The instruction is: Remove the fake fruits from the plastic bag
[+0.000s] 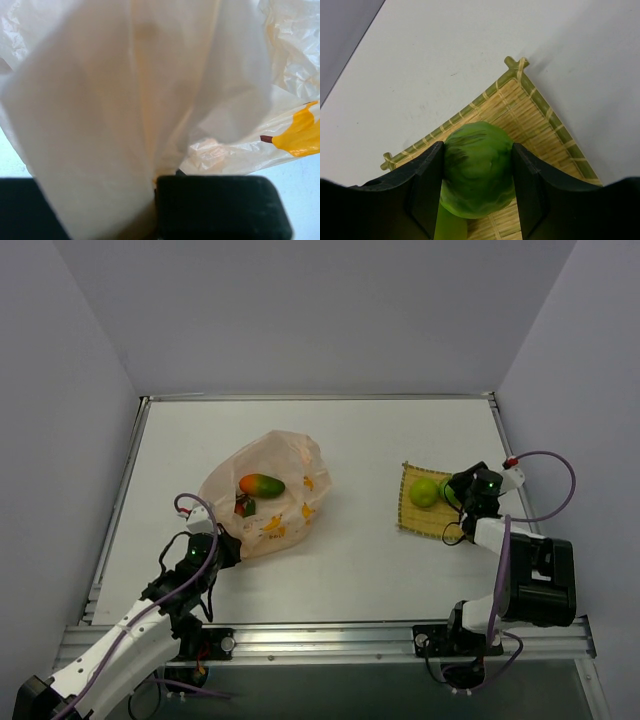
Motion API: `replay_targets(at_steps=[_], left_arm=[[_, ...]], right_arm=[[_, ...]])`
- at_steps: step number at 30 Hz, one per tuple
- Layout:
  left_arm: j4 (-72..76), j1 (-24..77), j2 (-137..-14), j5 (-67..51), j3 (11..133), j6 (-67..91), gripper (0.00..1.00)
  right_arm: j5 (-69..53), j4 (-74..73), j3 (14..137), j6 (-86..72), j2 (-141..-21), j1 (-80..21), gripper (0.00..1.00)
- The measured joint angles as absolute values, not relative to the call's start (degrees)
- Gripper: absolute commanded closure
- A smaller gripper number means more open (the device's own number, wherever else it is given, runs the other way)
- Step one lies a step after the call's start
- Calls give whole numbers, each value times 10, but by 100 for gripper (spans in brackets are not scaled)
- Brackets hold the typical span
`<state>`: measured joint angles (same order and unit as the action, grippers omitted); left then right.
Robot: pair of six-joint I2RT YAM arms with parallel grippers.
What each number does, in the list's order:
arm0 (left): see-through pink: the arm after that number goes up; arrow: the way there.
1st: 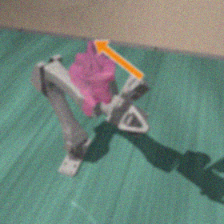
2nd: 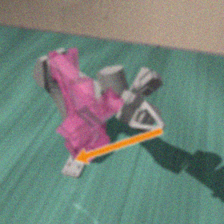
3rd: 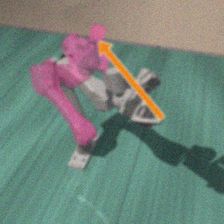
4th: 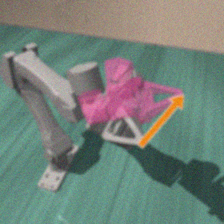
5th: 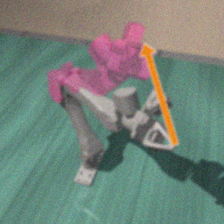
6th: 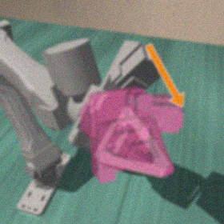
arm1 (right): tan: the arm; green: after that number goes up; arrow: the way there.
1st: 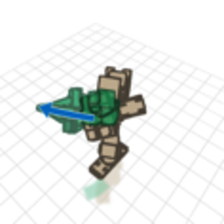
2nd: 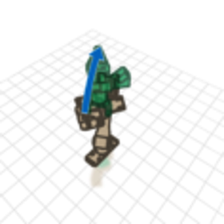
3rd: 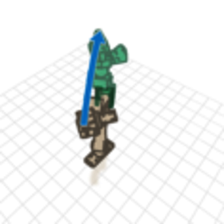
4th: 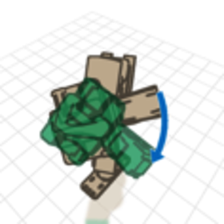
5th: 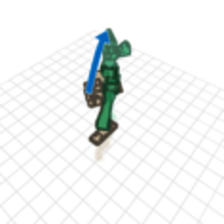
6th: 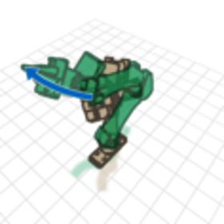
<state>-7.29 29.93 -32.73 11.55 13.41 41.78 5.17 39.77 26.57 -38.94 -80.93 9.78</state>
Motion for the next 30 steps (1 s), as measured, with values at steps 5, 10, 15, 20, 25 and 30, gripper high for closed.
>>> replay_targets(at_steps=[5,10,15,20,25,30], left_arm=[[-71,299,-330,116,134,415,98],[-71,299,-330,116,134,412,98],[-71,299,-324,116,134,411,98],[-72,299,-307,116,134,411,98],[-72,299,-308,116,134,411,98],[-75,299,-308,116,134,417,98]], right_arm=[[33,436,273,-394,-839,98,68],[27,443,278,-397,-847,98,49],[35,417,277,-401,-825,96,29],[51,381,277,-401,-755,90,23],[60,326,277,-408,-673,74,26],[62,310,301,-387,-597,-41,39]])
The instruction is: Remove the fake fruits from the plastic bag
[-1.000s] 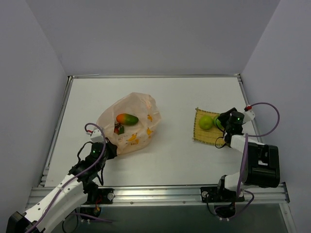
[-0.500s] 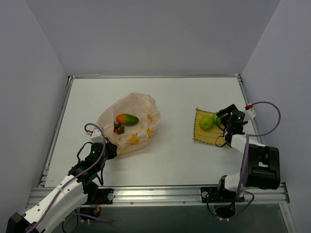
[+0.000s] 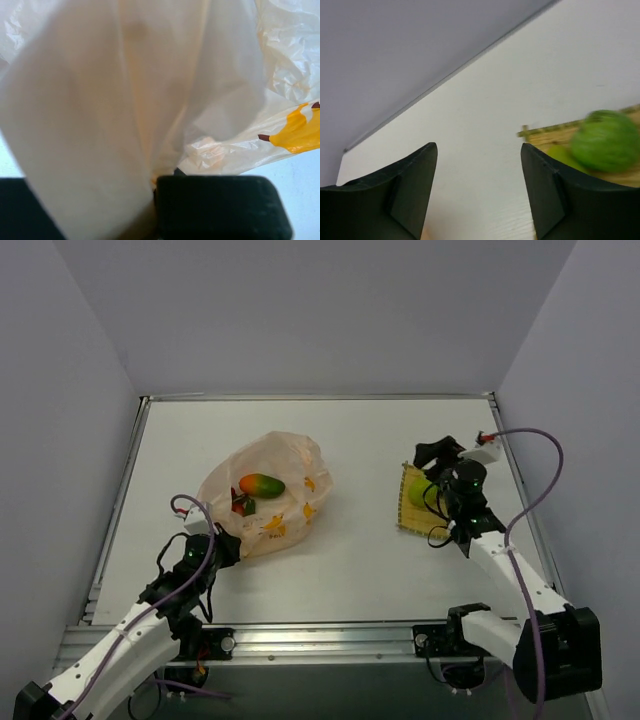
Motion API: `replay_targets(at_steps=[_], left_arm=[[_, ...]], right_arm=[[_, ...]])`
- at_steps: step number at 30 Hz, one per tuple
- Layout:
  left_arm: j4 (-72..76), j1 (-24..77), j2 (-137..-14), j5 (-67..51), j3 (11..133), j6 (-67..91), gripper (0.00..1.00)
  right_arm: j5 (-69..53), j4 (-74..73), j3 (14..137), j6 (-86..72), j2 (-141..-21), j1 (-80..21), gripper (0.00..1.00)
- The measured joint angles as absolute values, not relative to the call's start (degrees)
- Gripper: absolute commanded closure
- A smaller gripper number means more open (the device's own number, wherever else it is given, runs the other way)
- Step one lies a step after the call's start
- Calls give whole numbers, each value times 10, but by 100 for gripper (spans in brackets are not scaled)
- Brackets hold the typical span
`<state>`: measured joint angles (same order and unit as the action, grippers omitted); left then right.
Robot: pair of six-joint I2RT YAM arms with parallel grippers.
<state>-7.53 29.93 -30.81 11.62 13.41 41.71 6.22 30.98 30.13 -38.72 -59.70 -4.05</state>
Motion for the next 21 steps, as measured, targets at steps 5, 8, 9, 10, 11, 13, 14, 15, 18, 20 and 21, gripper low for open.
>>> replay_targets(at_steps=[5,8,9,10,11,13,14,15,18,20,21], left_arm=[[-83,300,-307,120,134,434,98],[-90,300,-312,121,133,444,98],[-90,300,-315,121,133,447,98],[-91,300,-319,120,132,450,98],[-91,301,-323,120,132,453,98],[-92,302,-331,119,131,458,98],[-92,303,-333,119,129,460,98],[-93,304,-333,119,126,462,98],[-100,304,-328,119,123,467,98],[-102,304,-324,119,123,469,98],[-101,304,-323,119,123,469,98]], right_arm=[[24,314,415,-314,-663,-267,76],[-21,321,494,-278,-738,-370,77],[-37,320,520,-266,-766,-396,78],[-49,317,547,-252,-794,-417,79],[-61,309,579,-237,-826,-436,80],[-80,295,639,-208,-891,-469,81],[-93,284,672,-191,-928,-483,81],[-102,276,694,-177,-957,-494,81],[-129,245,740,-135,-1028,-515,80],[-140,221,764,-107,-1068,-521,78],[-140,210,774,-94,-1085,-522,78]])
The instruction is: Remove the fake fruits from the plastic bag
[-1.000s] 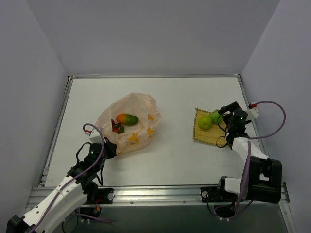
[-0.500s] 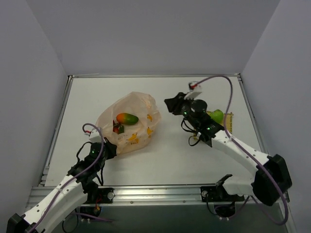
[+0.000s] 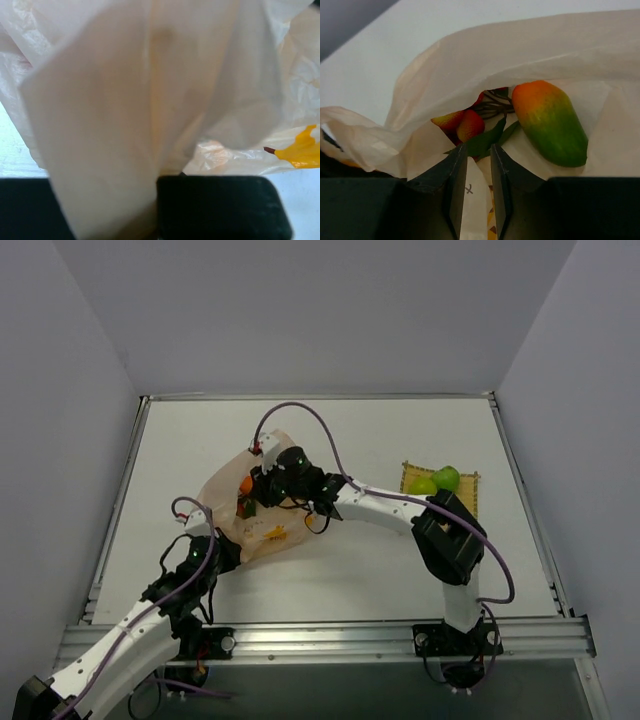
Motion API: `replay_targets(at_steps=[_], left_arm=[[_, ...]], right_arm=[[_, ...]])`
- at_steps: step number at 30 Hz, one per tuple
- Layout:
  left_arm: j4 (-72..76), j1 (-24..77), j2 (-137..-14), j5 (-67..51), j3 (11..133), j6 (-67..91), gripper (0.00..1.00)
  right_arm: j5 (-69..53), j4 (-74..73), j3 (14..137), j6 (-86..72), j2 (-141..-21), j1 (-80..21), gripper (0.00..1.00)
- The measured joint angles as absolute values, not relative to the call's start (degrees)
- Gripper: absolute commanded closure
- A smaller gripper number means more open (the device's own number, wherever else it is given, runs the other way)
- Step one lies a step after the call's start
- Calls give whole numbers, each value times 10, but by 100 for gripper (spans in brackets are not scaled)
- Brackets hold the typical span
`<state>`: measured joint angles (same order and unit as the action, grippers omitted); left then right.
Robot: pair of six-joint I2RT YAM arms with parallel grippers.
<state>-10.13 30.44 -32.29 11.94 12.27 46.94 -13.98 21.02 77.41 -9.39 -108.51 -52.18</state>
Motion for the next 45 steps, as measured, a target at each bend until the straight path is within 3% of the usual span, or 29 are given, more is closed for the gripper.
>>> replay_targets(at_steps=[7,12,20,31,37,45], left_arm=[[-99,304,-324,123,123,469,98],[-84,304,-337,123,123,469,98],[-75,304,-343,129,131,465,98],[-58,304,-359,136,141,455,98],[-62,304,-339,140,141,452,98],[-64,304,-331,141,141,451,97]], right_arm=[[-83,155,789,-46,-1105,-522,78],[-56,152,780,-29,-1053,-524,76],[-56,112,794,19,-1025,-545,87],[-35,88,806,34,-919,-613,87],[-37,88,812,48,-956,-618,87],[-40,81,842,72,-1089,-574,83]])
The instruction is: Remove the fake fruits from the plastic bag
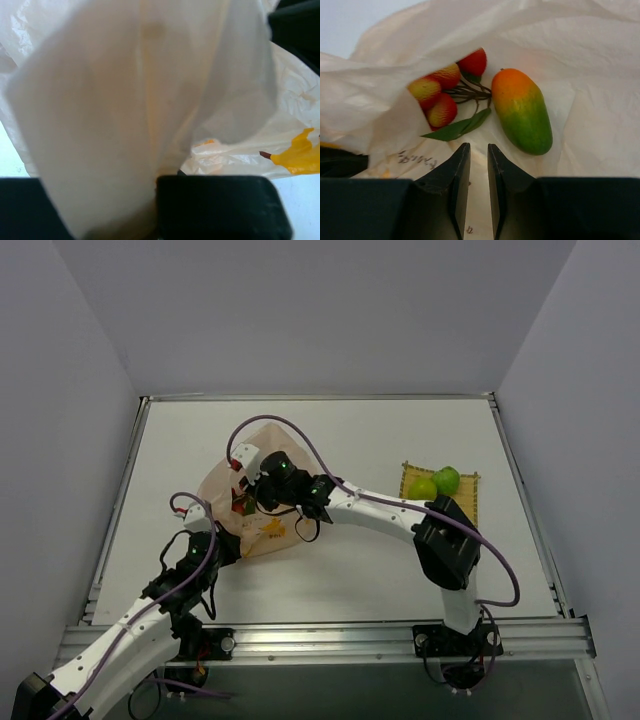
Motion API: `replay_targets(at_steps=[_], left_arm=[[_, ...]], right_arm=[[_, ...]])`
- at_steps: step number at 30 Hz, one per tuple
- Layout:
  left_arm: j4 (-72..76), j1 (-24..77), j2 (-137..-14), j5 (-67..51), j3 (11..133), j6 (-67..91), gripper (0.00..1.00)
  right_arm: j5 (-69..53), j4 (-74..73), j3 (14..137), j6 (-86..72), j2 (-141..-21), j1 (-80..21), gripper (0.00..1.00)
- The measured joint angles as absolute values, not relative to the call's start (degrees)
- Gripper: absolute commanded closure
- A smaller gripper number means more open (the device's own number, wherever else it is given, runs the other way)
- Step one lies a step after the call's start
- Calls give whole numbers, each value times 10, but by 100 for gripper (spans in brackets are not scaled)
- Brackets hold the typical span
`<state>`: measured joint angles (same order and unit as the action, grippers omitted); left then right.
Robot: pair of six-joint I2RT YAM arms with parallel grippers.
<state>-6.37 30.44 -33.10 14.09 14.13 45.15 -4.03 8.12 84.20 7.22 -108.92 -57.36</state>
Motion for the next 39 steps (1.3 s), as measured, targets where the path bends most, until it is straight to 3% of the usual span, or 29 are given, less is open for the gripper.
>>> replay_targets(at_steps=[3,7,13,16,34,36,39], left_arm=[[-63,304,-331,141,141,451,98],[-61,304,-338,141,141,451,98],[-58,304,-349,142,141,448,98],[-54,304,-356,146,141,445,98],[-38,304,-382,149,141,443,98],[-37,304,-382,149,141,443,98],[-36,304,-382,149,141,441,98]], right_arm=[[-43,79,863,83,-1130,-549,75],[-44,78,903,95,-1177,-523,54],[-53,79,944,109,-1229,-506,32],[-63,79,963,115,-1257,-507,26],[-110,95,1040,117,-1363,-493,28],[-114,108,1040,113,-1363,-490,36],[-119,129,1032,100,-1360,-488,58]])
